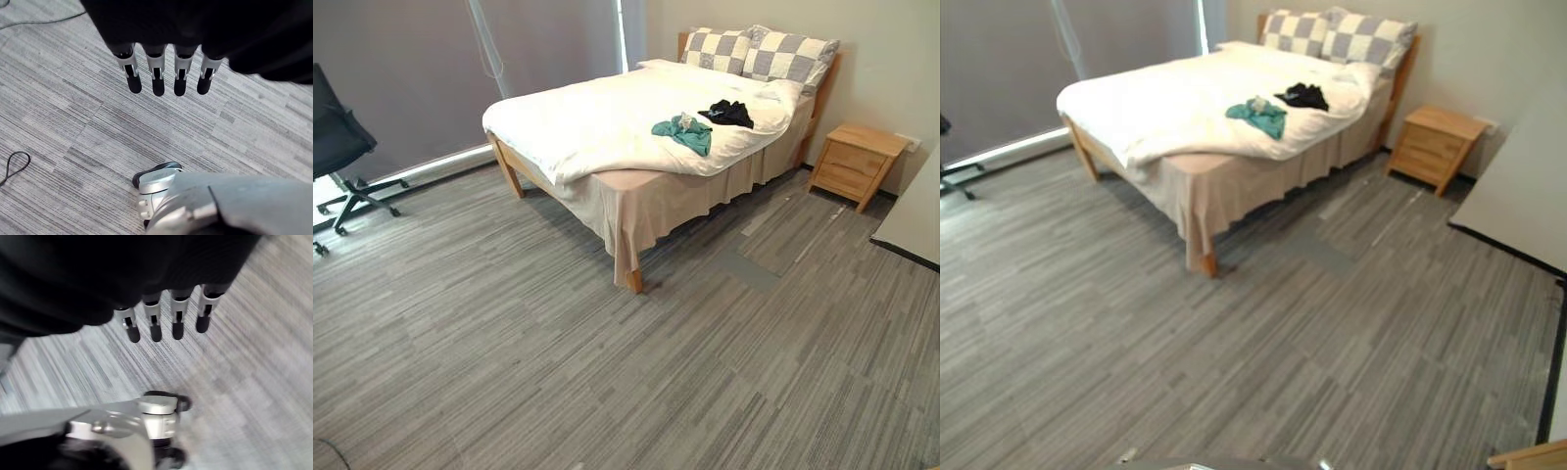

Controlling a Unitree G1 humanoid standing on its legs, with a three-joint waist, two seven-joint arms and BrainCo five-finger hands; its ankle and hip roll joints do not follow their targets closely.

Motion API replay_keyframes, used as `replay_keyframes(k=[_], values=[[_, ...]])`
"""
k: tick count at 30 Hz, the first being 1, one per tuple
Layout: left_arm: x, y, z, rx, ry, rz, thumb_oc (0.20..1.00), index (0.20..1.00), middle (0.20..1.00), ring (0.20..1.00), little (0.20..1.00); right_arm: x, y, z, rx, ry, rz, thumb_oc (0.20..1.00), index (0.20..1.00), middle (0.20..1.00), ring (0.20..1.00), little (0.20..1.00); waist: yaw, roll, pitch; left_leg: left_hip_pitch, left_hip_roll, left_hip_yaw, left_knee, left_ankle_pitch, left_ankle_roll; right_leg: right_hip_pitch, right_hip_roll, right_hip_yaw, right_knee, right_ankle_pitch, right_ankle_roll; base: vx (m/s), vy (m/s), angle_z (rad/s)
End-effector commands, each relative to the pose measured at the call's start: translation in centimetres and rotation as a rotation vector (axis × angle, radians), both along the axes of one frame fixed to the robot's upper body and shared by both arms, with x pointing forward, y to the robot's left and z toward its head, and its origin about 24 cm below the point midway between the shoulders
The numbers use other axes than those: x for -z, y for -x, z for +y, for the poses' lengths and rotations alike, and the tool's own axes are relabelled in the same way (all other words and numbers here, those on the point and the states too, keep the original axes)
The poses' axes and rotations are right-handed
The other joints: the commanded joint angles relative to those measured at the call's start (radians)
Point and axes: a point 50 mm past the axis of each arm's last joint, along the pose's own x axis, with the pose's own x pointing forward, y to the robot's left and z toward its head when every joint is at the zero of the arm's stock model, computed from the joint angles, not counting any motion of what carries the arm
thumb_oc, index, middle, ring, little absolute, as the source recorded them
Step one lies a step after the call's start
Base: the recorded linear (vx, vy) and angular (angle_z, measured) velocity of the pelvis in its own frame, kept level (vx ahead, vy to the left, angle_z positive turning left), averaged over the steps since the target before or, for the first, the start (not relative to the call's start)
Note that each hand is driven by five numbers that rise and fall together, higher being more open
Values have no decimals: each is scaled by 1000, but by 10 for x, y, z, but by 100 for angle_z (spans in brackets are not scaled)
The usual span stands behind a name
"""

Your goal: Tidy up the quilt and then pick up the clothes from the bed and put them into the laundry hamper.

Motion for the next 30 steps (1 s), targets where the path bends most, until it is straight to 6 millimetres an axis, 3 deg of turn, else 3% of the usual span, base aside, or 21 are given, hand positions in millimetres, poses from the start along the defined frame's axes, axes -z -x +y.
replay_keyframes(k=[1,4,10,11,12,14,15,17,18,19,20,21,24,25,26,27,28,29,30], values=[[-2,-35,-22,67,66,-67,1000,1000,1000,1000,1000,1,-20,24,-12,-51,-39,1000,1000,1000,1000,1000,-17,-38,26,129,-89,-27,-237,113,53,170,16,122,-313,198,51,45,10,11],[0,-24,-21,139,42,-21,1000,1000,1000,1000,1000,2,-16,24,27,-62,-33,1000,1000,1000,1000,1000,-25,-36,3,136,-91,-28,-237,96,53,170,19,139,-313,198,54,105,19,-2],[-4,-47,-29,230,9,-88,1000,1000,1000,1000,1000,0,-23,17,51,-44,-40,1000,1000,1000,1000,1000,-27,-27,50,124,-87,-28,-237,97,61,136,21,128,-281,189,50,60,29,-8],[-7,-61,-27,231,11,-128,1000,1000,1000,1000,1000,-2,-35,15,67,-42,-74,1000,1000,1000,1000,1000,-19,-24,73,98,-79,-23,-237,100,66,41,35,84,-122,150,66,-5,5,-13],[-7,-63,-27,230,12,-134,1000,1000,1000,1000,1000,-2,-38,15,72,-44,-86,1000,1000,1000,1000,1000,-20,-20,79,97,-77,-22,-237,98,65,4,33,60,-40,142,94,-5,5,-29],[-7,-63,-27,230,12,-134,1000,1000,1000,1000,1000,-2,-38,15,72,-44,-86,1000,1000,1000,1000,1000,-20,-20,79,96,-77,-22,-237,98,65,4,33,60,-40,142,94,105,6,-24],[-9,-69,-26,237,-11,-152,1000,1000,1000,1000,1000,-4,-44,13,128,-39,-117,1000,1000,1000,1000,1000,-43,-7,131,146,-56,-19,-237,83,60,-118,19,-6,186,205,134,304,-9,-22],[-10,-71,-24,238,-14,-154,1000,1000,1000,1000,1000,-4,-42,12,135,-27,-109,1000,1000,1000,1000,1000,-52,-4,141,164,-49,-26,-237,74,55,-132,-1,-34,166,196,126,371,-49,-13],[-10,-72,-27,264,-8,-151,1000,1000,1000,1000,1000,-3,-30,6,160,38,-60,1000,1000,1000,1000,1000,-71,-1,152,203,-46,-46,-237,32,38,-145,-33,-78,-2,180,95,326,-76,27],[-10,-72,-27,264,-8,-151,1000,1000,1000,1000,1000,-3,-30,6,160,38,-60,1000,1000,1000,1000,1000,-71,0,153,205,-45,-46,-237,32,38,-142,-33,-79,-3,180,95,678,-189,61],[-11,-77,-31,302,-7,-161,1000,1000,1000,1000,1000,-3,-21,1,209,66,-35,1000,1000,1000,1000,1000,-100,-1,157,248,-44,-75,-237,-16,21,-185,-57,-66,-181,244,96,503,-170,42],[-12,-80,-33,317,-6,-162,1000,1000,1000,1000,1000,-3,-19,0,220,70,-23,1000,1000,1000,1000,1000,-116,2,156,261,-33,-81,-237,-37,12,-196,-69,-60,-262,274,112,683,-241,37],[-10,-76,-33,316,-7,-139,1000,1000,1000,1000,1000,-2,3,-3,236,73,56,1000,1000,1000,1000,1000,-141,10,130,342,-7,-91,-237,-104,-2,-214,-72,-40,-313,315,136,610,-261,38],[-9,-71,-33,309,-7,-124,1000,1000,1000,1000,1000,-2,14,-5,231,82,97,1000,1000,1000,1000,1000,-144,8,114,384,13,-95,-237,-76,-3,-189,-56,-36,-312,348,117,605,-305,9],[-9,-70,-34,307,-6,-124,1000,1000,1000,1000,1000,-2,16,-7,230,88,99,1000,1000,1000,1000,1000,-146,12,110,385,35,-73,-200,-42,-16,-158,-44,-20,-313,344,114,609,-311,16],[-8,-67,-34,289,-7,-121,1000,1000,1000,1000,1000,-2,19,-7,205,84,112,1000,1000,1000,1000,1000,-139,15,106,358,48,-31,-70,7,-35,-109,-33,-16,-313,347,106,486,-324,26],[-9,-70,-31,267,-11,-137,1000,1000,1000,1000,1000,-2,20,-5,186,78,122,1000,1000,1000,1000,1000,-128,2,114,261,38,-19,120,105,-55,-67,-37,-22,-313,349,89,395,-384,31],[-11,-76,-29,253,-18,-164,1000,1000,1000,1000,1000,-2,18,-5,172,79,114,1000,1000,1000,1000,1000,-104,-19,140,153,10,-36,310,181,-43,-28,-42,-15,-313,347,62,318,-414,25],[-13,-82,-29,238,-22,-193,1000,1000,1000,1000,1000,-2,12,-6,168,82,91,1000,1000,1000,1000,1000,-93,-45,149,86,-22,-44,418,200,-30,-1,-57,-3,-313,334,46,180,-260,13]])
